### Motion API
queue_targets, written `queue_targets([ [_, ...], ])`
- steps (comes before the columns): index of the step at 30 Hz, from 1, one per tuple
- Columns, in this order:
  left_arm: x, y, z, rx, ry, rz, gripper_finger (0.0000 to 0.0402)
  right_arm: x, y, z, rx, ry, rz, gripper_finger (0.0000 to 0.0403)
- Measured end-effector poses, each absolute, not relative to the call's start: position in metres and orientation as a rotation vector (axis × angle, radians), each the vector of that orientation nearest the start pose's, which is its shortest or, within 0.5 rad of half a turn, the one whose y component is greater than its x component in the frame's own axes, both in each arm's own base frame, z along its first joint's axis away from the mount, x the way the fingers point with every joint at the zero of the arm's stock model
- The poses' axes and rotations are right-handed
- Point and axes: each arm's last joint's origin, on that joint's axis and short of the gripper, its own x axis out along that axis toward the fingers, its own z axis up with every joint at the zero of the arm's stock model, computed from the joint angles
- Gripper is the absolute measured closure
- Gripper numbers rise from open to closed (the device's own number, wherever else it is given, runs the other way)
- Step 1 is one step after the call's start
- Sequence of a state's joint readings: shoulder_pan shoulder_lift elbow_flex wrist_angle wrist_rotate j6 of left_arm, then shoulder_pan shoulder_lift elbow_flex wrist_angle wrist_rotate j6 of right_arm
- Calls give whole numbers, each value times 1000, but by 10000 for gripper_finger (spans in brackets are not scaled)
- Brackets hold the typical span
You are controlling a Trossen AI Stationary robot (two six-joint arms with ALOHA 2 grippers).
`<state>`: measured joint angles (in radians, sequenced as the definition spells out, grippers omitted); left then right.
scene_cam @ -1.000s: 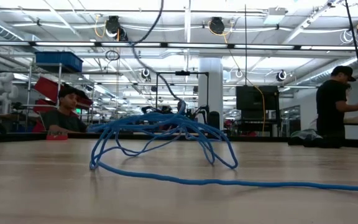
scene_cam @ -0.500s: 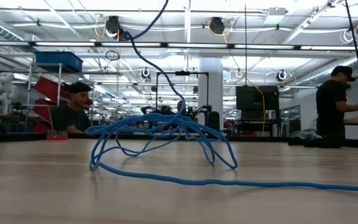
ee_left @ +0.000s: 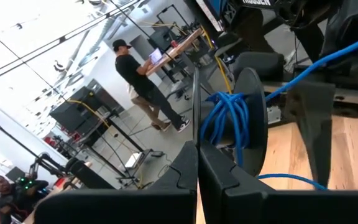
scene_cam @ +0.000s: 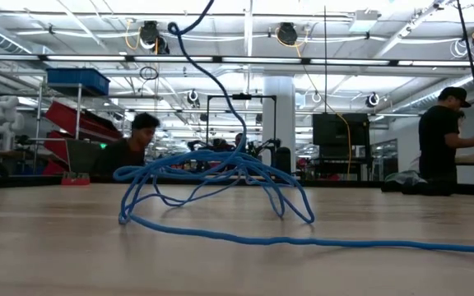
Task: Coil cords
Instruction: Uncoil the blue wire from the spool
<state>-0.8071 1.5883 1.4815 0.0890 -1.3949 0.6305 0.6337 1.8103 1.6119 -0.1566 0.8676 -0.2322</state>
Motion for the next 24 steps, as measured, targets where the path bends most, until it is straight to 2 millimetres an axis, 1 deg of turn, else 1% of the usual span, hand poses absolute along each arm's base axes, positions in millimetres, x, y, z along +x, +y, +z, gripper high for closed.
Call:
queue_targets([
  [5,260,-232,400,618,189,562,401,345,229,343,-478,272,-322,298],
  [11,260,-232,400,616,188,562,401,345,232,349,-437,223,-320,298],
  [18,260,-232,400,615,188,562,401,345,232,350,-423,218,-321,298],
  [24,260,-233,400,614,187,561,401,351,223,349,-388,219,-349,298],
])
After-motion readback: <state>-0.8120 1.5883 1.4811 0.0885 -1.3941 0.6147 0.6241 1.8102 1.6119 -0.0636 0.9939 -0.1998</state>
